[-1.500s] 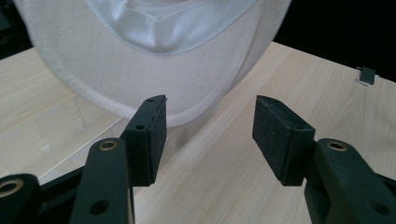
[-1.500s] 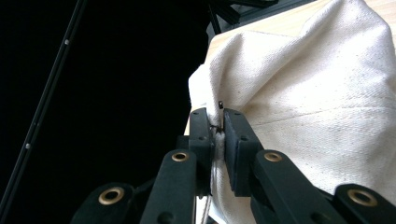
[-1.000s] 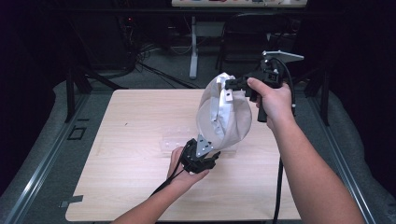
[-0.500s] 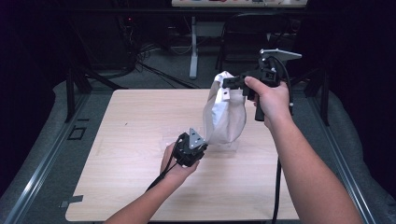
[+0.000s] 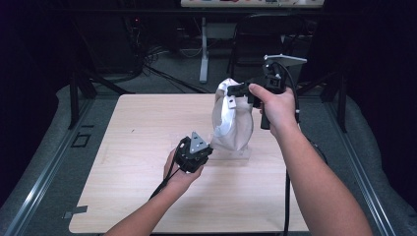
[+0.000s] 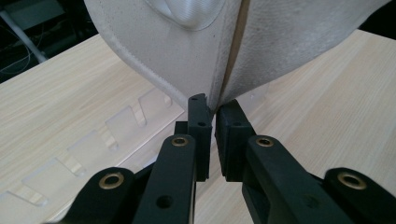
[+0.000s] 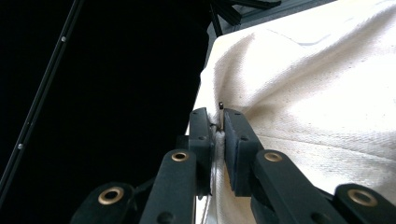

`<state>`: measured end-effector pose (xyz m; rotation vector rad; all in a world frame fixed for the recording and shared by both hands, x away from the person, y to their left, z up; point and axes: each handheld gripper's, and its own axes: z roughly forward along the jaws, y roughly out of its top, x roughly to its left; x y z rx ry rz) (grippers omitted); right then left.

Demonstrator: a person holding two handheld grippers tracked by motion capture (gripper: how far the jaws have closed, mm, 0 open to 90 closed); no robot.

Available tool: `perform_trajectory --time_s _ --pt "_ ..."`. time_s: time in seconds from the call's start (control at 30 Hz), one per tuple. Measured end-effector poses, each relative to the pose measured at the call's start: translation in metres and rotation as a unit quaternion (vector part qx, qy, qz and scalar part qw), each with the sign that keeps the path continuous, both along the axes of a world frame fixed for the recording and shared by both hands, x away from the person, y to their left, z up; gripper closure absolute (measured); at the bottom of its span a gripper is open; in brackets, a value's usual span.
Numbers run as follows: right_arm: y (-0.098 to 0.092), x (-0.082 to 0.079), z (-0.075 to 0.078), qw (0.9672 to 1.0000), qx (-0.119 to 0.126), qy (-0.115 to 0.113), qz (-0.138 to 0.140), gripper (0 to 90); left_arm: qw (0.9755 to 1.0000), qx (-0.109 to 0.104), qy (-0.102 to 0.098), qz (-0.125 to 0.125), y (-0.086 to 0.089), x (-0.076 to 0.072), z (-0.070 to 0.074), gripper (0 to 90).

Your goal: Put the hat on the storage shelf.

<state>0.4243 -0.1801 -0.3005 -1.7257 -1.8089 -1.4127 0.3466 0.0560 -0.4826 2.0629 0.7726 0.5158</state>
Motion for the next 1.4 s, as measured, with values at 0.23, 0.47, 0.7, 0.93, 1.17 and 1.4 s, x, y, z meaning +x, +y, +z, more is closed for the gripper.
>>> perform_trajectory --time_s 0.23,0.47,0.7,0.93,1.17,1.4 --pt "0.008 0.003 -0.009 0.9999 -0.008 0.006 0.006 82.5 0.9999 -0.007 0.005 0.014 0.013 0.004 -0.004 85.5" --pt "0.014 0.005 -0.018 0.9999 -0.009 0.012 0.007 82.5 0.9997 -0.015 0.013 0.017 0.018 0.004 -0.013 85.5" --pt "0.019 0.007 -0.027 0.9995 -0.013 0.023 0.018 82.5 0.9994 -0.022 0.014 0.022 0.021 0.003 -0.020 85.5" --pt "0.020 0.006 -0.030 0.9994 -0.014 0.024 0.021 82.5 0.9992 -0.031 0.012 0.023 0.021 -0.001 -0.024 85.9" --pt "0.018 0.006 -0.030 0.9995 -0.015 0.023 0.018 82.5 0.9991 -0.041 0.011 0.003 0.023 0.002 -0.025 86.0" --pt "0.017 0.006 -0.027 0.9997 -0.007 0.019 0.015 82.5 0.9987 -0.050 -0.004 0.007 0.024 0.003 -0.022 85.9"
